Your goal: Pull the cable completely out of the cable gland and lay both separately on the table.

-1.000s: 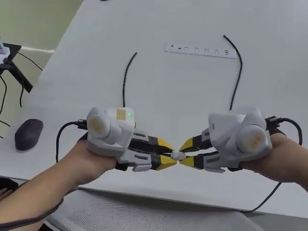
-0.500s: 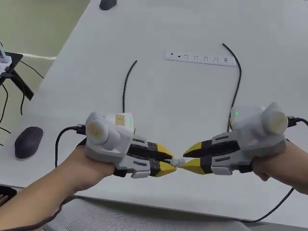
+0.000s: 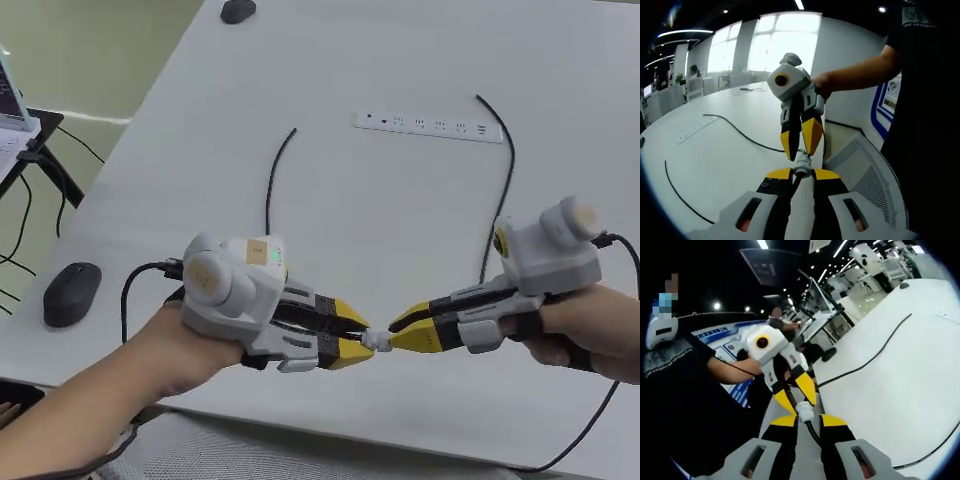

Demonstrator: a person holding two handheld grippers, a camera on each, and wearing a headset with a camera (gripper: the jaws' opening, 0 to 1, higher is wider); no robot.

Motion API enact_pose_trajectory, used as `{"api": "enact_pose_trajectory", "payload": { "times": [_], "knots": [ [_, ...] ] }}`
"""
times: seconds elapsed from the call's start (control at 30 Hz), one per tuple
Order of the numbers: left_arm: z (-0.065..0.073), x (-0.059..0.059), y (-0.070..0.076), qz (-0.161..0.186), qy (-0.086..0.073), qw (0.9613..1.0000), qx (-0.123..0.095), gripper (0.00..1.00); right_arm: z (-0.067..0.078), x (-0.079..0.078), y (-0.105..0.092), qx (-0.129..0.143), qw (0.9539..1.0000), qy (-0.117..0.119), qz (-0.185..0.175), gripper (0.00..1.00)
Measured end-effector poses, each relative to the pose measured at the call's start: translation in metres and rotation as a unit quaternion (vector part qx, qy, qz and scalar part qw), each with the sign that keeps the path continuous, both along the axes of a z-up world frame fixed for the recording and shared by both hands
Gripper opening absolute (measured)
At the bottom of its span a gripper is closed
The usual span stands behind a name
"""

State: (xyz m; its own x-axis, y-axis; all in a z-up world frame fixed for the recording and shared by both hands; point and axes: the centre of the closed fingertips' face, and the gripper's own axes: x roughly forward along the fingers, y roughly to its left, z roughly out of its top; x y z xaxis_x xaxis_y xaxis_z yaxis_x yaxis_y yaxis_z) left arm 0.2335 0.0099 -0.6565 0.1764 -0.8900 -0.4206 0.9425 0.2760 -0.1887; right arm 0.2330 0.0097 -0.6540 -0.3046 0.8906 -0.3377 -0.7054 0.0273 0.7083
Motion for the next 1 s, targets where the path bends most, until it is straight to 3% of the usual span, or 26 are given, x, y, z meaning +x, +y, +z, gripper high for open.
{"api": "enact_pose_trajectory", "payload": {
  "times": [0.37, 0.53, 0.6, 0.73, 0.83, 0.9, 1.0],
  "knots": [
    [0.002, 0.000, -0.001, -0.001, -0.003, 1.0000, 0.000, 0.15, 0.001, -0.009, 0.006, 0.016, 0.9989, 0.043, 0.013, 0.09],
    [-0.001, -0.002, 0.000, -0.004, 0.004, 1.0000, 0.005, 0.15, -0.001, -0.013, 0.006, 0.010, 0.9994, 0.021, 0.027, 0.08],
    [-0.002, -0.004, -0.001, -0.008, 0.005, 0.9999, 0.006, 0.15, 0.000, -0.015, 0.005, 0.004, 0.9993, 0.008, 0.037, 0.08],
    [-0.005, -0.003, 0.002, -0.002, 0.015, 0.9999, 0.004, 0.15, -0.002, -0.014, 0.005, 0.001, 0.9970, -0.059, 0.050, 0.07],
    [-0.007, -0.003, 0.004, 0.002, 0.019, 0.9998, 0.000, 0.15, -0.002, -0.016, 0.005, -0.001, 0.9945, -0.090, 0.054, 0.07],
    [-0.007, -0.004, 0.005, 0.004, 0.024, 0.9997, -0.002, 0.15, -0.003, -0.016, 0.006, -0.003, 0.9913, -0.120, 0.053, 0.07],
    [-0.007, -0.003, 0.005, 0.007, 0.029, 0.9995, -0.004, 0.15, -0.002, -0.015, 0.006, -0.005, 0.9817, -0.182, 0.056, 0.07]
  ]
}}
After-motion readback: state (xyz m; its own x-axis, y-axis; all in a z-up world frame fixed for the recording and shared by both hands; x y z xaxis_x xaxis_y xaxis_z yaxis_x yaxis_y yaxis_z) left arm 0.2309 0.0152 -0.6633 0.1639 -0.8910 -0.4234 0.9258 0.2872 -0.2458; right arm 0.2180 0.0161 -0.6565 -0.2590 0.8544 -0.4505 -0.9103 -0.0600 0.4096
